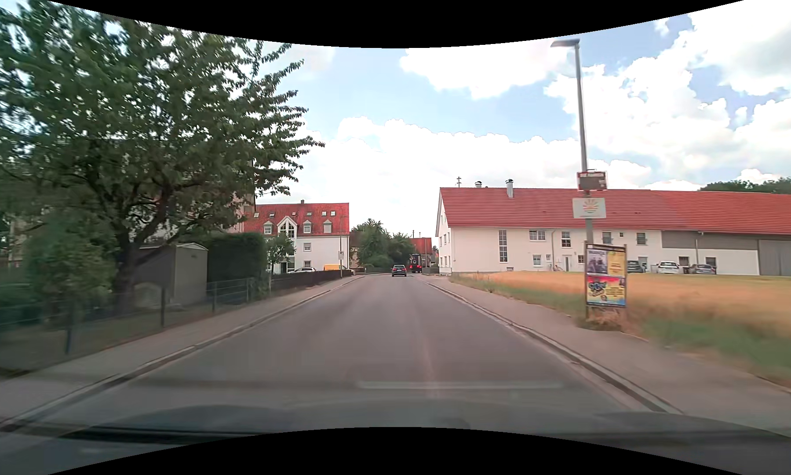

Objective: Follow the waypoints while adhering to traffic rules and regulations

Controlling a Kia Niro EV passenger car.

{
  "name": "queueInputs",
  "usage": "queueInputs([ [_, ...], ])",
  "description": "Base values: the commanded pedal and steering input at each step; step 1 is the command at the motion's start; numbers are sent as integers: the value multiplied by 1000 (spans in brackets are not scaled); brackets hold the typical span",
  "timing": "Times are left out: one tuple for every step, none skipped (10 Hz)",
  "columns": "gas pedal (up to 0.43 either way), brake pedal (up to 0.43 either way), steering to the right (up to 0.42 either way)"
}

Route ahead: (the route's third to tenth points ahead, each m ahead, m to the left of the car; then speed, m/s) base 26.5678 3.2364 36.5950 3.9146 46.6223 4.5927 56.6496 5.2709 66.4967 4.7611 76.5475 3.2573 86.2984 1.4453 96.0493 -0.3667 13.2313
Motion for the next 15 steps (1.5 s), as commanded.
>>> queueInputs([
  [150,0,-14],
  [150,0,-13],
  [150,0,-13],
  [150,0,-13],
  [150,0,-13],
  [150,0,-13],
  [150,0,-13],
  [150,0,-13],
  [150,0,-13],
  [150,0,-13],
  [150,0,-13],
  [150,0,-13],
  [150,0,-11],
  [138,0,-7],
  [138,0,-2],
])
